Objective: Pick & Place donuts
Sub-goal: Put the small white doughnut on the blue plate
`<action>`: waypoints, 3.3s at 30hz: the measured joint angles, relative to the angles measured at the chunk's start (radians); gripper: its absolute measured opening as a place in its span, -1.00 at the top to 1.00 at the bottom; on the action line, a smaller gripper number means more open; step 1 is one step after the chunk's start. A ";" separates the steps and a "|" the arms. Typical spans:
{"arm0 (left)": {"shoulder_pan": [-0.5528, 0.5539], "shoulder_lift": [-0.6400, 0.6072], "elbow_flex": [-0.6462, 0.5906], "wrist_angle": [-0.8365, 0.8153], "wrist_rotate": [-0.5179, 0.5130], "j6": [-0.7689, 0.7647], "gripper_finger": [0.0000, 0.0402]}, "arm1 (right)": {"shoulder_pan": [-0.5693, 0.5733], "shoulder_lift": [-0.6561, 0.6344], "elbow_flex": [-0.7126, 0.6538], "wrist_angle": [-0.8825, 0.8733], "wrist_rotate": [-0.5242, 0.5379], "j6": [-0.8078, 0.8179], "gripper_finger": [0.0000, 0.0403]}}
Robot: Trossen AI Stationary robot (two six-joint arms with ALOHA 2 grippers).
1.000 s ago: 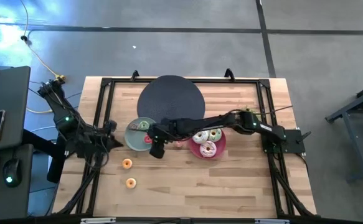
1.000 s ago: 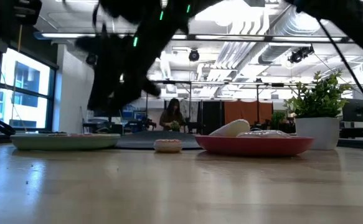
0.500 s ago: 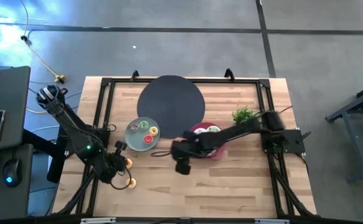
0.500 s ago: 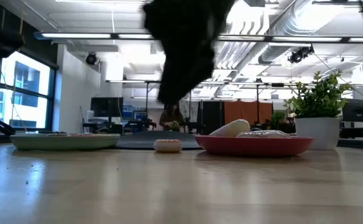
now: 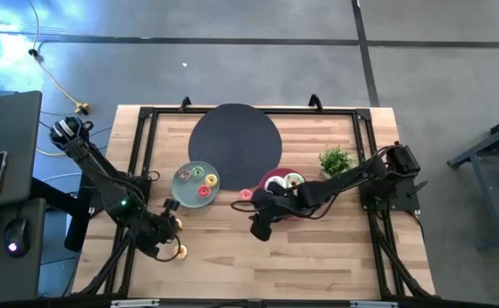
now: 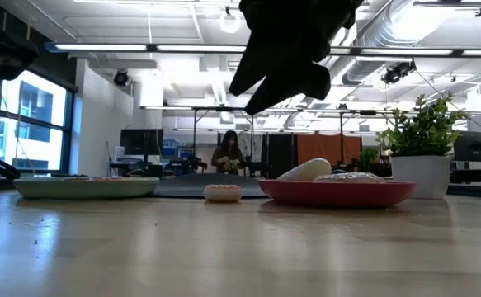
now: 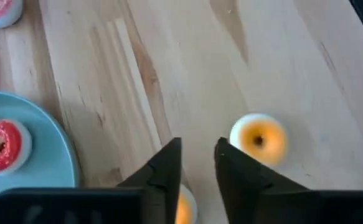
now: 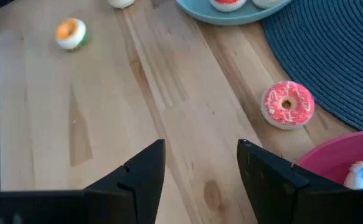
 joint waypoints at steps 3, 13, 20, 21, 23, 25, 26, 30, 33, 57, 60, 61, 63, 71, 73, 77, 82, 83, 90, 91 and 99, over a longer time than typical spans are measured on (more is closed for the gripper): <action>0.000 0.000 0.000 -0.047 0.054 0.016 0.37 | 0.000 0.000 0.000 0.005 0.007 0.005 0.03; -0.002 0.000 -0.003 -0.237 0.138 -0.079 0.33 | -0.010 0.000 0.000 0.007 0.014 0.022 0.03; 0.000 -0.003 -0.115 -0.092 0.152 -0.084 0.34 | -0.017 0.000 0.000 0.014 0.008 0.023 0.03; 0.000 -0.004 -0.128 -0.079 0.136 -0.092 0.34 | -0.018 0.000 0.000 0.014 0.008 0.023 0.03; 0.000 -0.020 -0.152 -0.043 0.127 -0.103 0.34 | -0.018 0.000 0.000 0.020 0.008 0.023 0.03; 0.000 -0.038 -0.170 -0.017 0.126 -0.104 0.34 | -0.018 0.000 0.001 0.026 0.008 0.023 0.03; 0.000 -0.045 -0.171 -0.010 0.114 -0.101 0.34 | -0.018 0.000 0.001 0.026 0.007 0.023 0.03; 0.000 -0.049 -0.154 0.009 0.083 -0.044 0.34 | -0.017 0.000 0.001 0.026 0.020 0.023 0.03; 0.000 -0.018 -0.150 0.008 0.094 0.004 0.34 | -0.018 0.000 0.001 0.026 0.033 0.023 0.03; 0.000 0.122 -0.146 -0.022 0.045 -0.069 0.94 | -0.063 0.001 0.001 0.035 0.034 0.032 0.03; 0.000 0.116 -0.146 -0.020 0.037 -0.085 0.97 | -0.063 0.001 0.001 0.039 0.033 0.033 0.03; 0.000 0.111 -0.142 -0.018 0.032 -0.086 0.98 | -0.063 0.001 0.001 0.042 0.032 0.034 0.03; 0.000 0.095 -0.123 0.007 0.007 -0.087 0.98 | -0.065 0.001 0.001 0.055 0.006 0.039 0.03; 0.000 -0.050 -0.096 0.424 -0.318 0.136 0.99 | -0.108 0.039 0.002 0.289 -0.353 0.146 0.03; 0.001 -0.066 -0.154 0.544 -0.358 0.136 0.99 | -0.122 0.058 0.003 0.349 -0.390 0.171 0.03; -0.009 -0.024 -0.339 1.001 -0.376 0.020 1.00 | -0.141 0.086 0.002 0.397 -0.430 0.205 0.03; -0.035 0.076 -0.497 1.449 -0.490 0.007 1.00 | -0.131 0.087 0.002 0.366 -0.417 0.187 0.03; -0.035 0.093 -0.511 1.460 -0.490 -0.018 1.00 | -0.129 0.087 0.002 0.359 -0.417 0.180 0.03; -0.033 0.160 -0.521 1.509 -0.431 -0.102 1.00 | -0.118 0.098 0.001 0.385 -0.317 0.031 0.01; -0.032 0.159 -0.521 1.538 -0.432 -0.085 1.00 | -0.118 0.103 0.002 0.403 -0.308 0.004 -0.01; -0.032 0.154 -0.517 1.671 -0.396 0.053 1.00 | -0.115 0.135 0.004 0.603 -0.301 -0.267 -0.26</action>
